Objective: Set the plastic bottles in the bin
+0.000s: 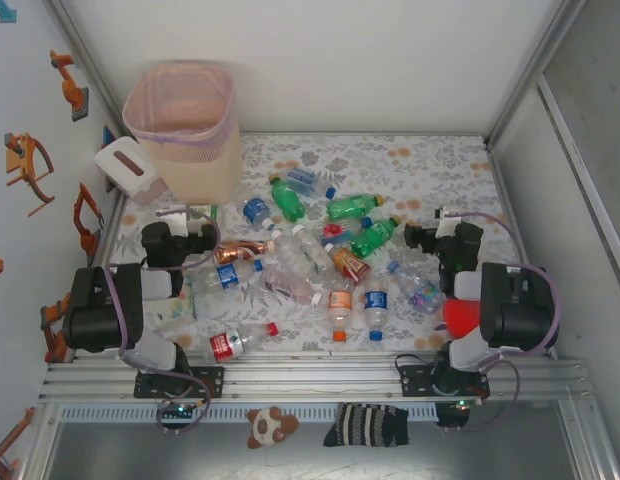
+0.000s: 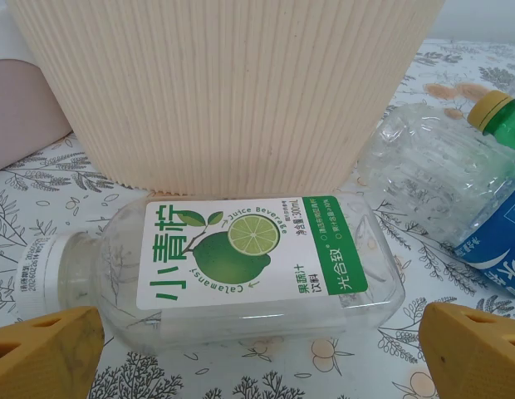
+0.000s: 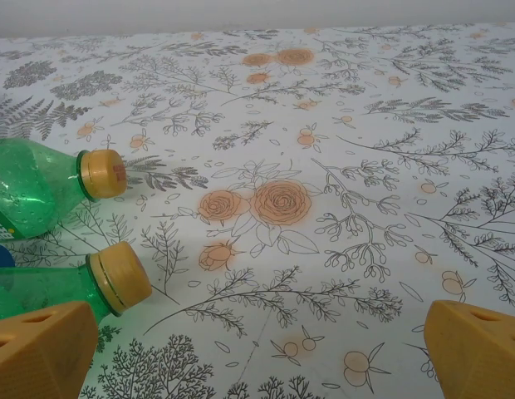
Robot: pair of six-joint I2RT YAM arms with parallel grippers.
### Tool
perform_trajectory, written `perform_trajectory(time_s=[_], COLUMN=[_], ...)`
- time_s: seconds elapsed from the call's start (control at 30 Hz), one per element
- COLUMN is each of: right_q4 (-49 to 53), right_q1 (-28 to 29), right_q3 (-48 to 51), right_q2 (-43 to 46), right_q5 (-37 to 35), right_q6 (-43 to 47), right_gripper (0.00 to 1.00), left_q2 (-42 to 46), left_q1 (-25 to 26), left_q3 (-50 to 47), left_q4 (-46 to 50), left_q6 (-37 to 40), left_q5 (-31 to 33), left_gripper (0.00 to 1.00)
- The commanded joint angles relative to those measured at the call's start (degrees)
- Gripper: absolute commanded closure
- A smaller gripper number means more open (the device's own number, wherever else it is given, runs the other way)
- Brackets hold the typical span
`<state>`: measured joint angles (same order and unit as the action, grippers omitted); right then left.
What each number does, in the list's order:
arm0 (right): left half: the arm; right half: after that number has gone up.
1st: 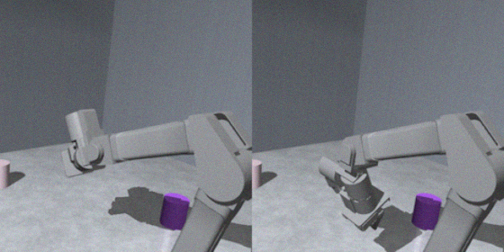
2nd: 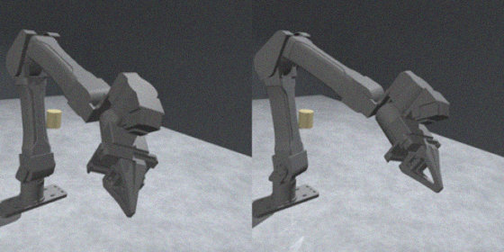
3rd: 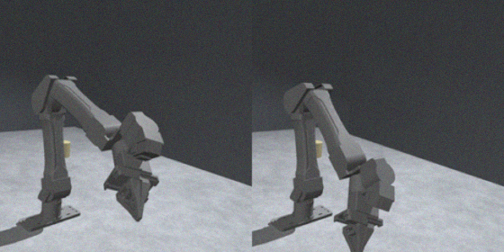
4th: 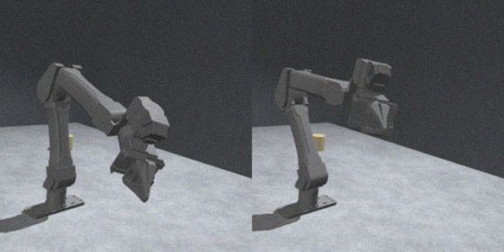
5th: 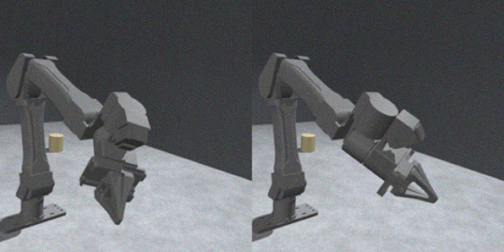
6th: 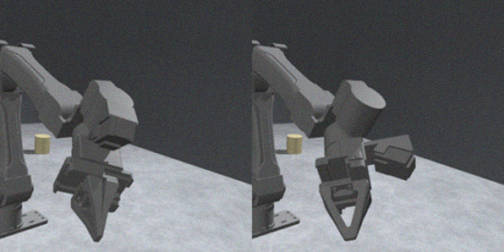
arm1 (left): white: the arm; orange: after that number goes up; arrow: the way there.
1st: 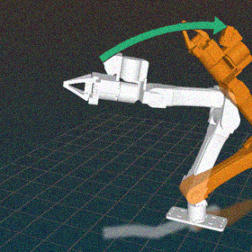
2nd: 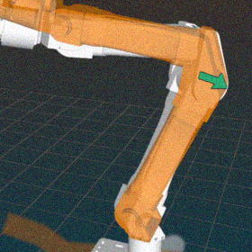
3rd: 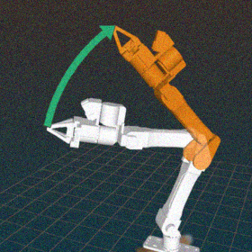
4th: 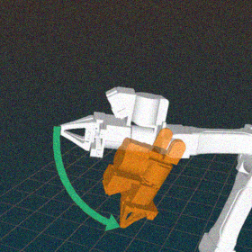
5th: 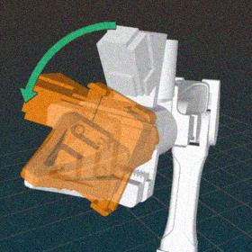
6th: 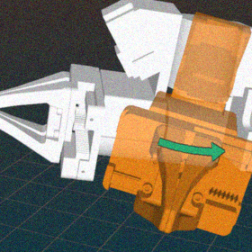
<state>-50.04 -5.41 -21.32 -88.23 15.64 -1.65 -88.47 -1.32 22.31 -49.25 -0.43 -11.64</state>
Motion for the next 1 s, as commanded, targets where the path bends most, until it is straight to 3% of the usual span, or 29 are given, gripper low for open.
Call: perform_trajectory(time_s=[0.0, 0.8, 0.97], right_q4=[-1.99, -1.95, -0.02], right_q1=[-0.37, -0.30, -0.31], right_q3=[0.14, 0.21, -0.30], right_q2=[-0.21, -0.28, 1.21], right_q5=[0.31, 0.18, -0.35], right_q6=[0.29, 0.21, 0.13], right_gripper=[0.01, 0.01, 0.01], left_q2=[0.35, 0.27, 0.61], left_q1=[-0.20, -0.25, -0.14], left_q3=[-0.46, -0.41, 0.63], left_q4=[-1.43, -1.36, 0.81], left_q6=[0.72, 0.64, -0.98], left_q5=[-1.11, -1.03, 3.77], left_gripper=[0.03, 0.03, 0.03])
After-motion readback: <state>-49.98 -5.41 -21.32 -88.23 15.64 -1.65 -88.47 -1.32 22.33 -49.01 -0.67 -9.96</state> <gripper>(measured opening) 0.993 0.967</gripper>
